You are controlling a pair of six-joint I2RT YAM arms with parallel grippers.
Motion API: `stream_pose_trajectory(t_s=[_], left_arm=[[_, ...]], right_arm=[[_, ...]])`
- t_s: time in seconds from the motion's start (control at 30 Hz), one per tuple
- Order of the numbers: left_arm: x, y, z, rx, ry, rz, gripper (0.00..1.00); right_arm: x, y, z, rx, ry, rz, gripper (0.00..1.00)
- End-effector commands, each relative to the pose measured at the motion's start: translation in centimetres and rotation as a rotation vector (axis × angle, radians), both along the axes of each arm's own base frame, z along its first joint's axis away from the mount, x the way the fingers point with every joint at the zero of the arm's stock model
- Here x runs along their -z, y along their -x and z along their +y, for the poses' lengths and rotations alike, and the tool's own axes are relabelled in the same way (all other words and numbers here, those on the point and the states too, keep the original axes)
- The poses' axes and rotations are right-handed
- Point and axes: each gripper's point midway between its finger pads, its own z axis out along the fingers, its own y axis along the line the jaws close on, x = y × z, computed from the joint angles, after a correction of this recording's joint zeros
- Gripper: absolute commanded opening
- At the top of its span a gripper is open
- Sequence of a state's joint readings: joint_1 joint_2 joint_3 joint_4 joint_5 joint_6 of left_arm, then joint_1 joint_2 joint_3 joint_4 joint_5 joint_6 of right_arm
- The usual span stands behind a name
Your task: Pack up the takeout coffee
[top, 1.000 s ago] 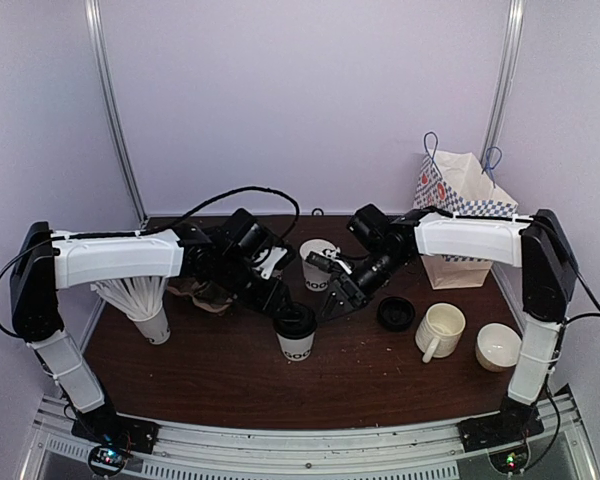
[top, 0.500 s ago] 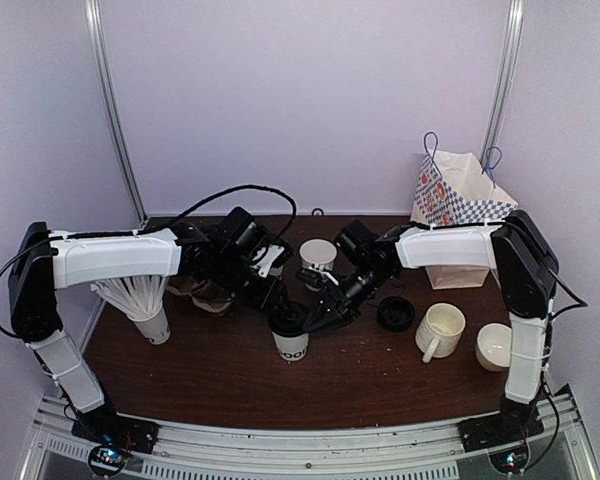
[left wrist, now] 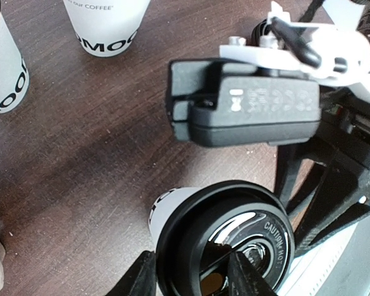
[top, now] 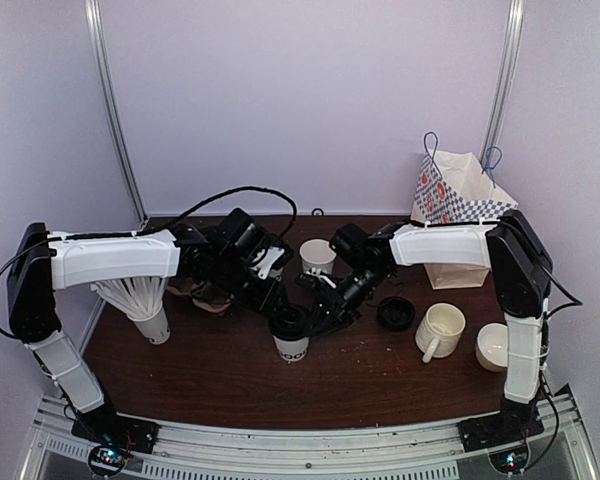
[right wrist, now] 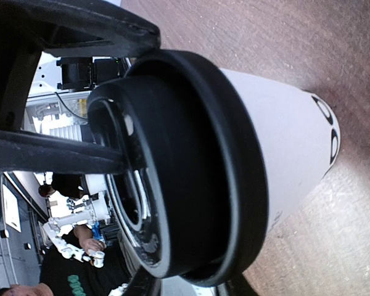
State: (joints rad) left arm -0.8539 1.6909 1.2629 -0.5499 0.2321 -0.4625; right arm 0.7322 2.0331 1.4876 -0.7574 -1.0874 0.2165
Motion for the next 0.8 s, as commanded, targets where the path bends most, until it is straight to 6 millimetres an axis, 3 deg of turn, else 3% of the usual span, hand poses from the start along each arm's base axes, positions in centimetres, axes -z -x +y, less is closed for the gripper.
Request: stream_pose_trajectory(t_s=[0.0, 0.2, 0.27, 0.37, 0.5, 0.63, 0.77], left_arm=[[2.3, 1.2, 1.6, -0.008, -0.073, 0.047, 0.42], [2.6, 1.2, 1.8, -0.014, -0.085, 0.048, 0.41], [2.1, 1.0, 1.6, -0.008, -0.077, 0.037, 0.41], [0.1, 0.3, 1.3, 0.010, -0.061, -0.024, 0.44], [-4.1, -1.0, 0.9, 0.024, -0.017, -0.154, 0.58], [-7.2, -1.8, 1.0, 0.026, 0.005, -0.241, 0.65], [-8.1, -2.0, 1.4, 0.035, -0.009, -0.281, 0.68]], right_arm=[[8.7, -3.7, -4.7, 0.076, 0.402, -0.186, 0.19], [9.7, -4.5, -5.5, 0.068, 0.465, -0.218, 0.15], [8.1, -4.5, -4.1, 0.052, 0.369, -0.201, 0.17], [3.4, -4.5, -1.8, -0.008, 0.183, -0.225, 0.30], [-1.9, -4.7, -1.6, -0.068, 0.077, -0.332, 0.44], [-4.2, -4.9, -2.3, -0.082, 0.058, -0.403, 0.54], [-4.8, -5.1, -2.9, -0.110, 0.072, -0.463, 0.57]])
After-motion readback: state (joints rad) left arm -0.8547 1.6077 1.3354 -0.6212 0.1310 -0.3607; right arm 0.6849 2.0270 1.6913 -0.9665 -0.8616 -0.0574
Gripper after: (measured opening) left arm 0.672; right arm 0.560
